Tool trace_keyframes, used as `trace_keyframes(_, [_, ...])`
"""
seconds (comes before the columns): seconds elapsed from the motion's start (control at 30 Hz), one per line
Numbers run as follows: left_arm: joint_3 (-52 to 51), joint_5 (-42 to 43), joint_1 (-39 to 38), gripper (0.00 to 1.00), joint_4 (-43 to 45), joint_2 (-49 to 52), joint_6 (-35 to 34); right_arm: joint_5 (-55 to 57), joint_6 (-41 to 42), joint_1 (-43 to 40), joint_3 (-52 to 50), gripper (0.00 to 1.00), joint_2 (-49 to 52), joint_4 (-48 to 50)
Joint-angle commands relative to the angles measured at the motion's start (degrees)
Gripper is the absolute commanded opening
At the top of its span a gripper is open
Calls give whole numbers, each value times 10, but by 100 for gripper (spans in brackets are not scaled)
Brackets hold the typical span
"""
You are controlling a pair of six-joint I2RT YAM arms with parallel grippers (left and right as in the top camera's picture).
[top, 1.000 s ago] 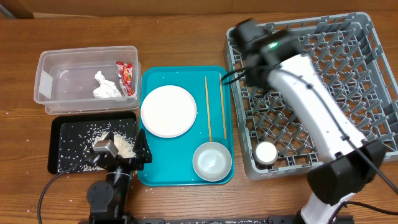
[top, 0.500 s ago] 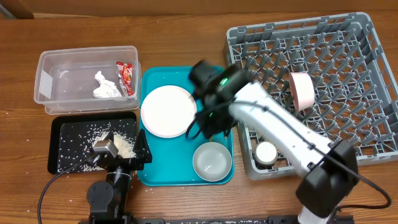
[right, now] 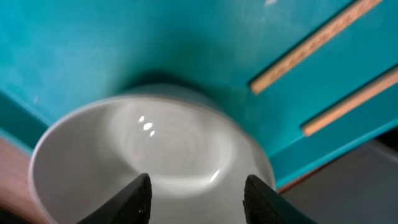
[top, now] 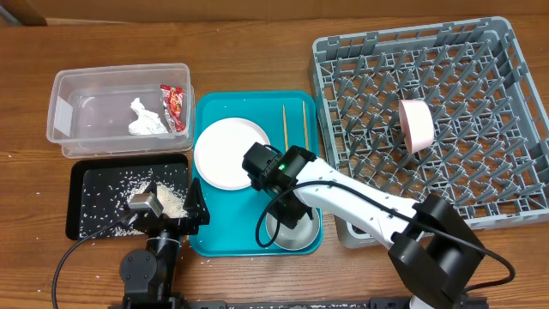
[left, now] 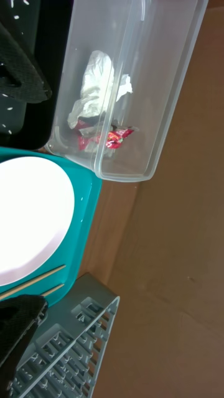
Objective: Sort waste into correct bins and load items into the dishwasher
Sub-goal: 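Move the right gripper to the white bowl on the teal tray and grasp it, then lift the white bowl with the right gripper and carry it to the rack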
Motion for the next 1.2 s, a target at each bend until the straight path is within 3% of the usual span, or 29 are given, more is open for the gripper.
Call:
trace_keyframes(0.0, [-3, 4, -4, 100, 1, -6, -1, 27, -21, -1, 35, 50, -15, -4])
trace_keyframes(0.23, [-3, 4, -4, 100, 1, -6, -1, 17, -62, -54, 22, 50, -12, 56])
trace_keyframes(0.33, [-3, 4, -4, 100, 1, -6, -1, -57, -97, -72, -18, 50, -10, 78])
trace_keyframes(0.57, [-3, 4, -4, 100, 1, -6, -1, -85, -96, -61, -29, 44, -10, 61])
trace_keyframes(0.63, [-3, 4, -4, 100, 1, -6, -1, -89, -96, -61, -30, 34, -10, 63])
trace_keyframes(0.67, [-3, 4, -4, 100, 1, -6, -1, -86, -76, -63, -29, 18, -10, 70])
trace_keyframes(0.77, [-3, 4, -4, 100, 1, -6, -1, -75, -42, -65, -26, 8, -10, 82])
trace_keyframes(0.8, [-3, 4, -4, 100, 1, -6, -1, -70, -26, -66, -22, 8, -10, 85])
trace_keyframes(0.83, [-3, 4, -4, 100, 1, -6, -1, -70, -25, -66, -19, 25, -10, 87])
trace_keyframes(0.87, [-3, 4, -4, 100, 1, -6, -1, -70, -25, -66, -20, 31, -10, 87])
trace_keyframes(1.0, [-3, 4, -4, 100, 1, -6, -1, -90, -25, -66, -32, 31, -10, 99])
trace_keyframes(1.17, [-3, 4, -4, 100, 1, -6, -1, -110, 12, -66, -69, 23, -10, 144])
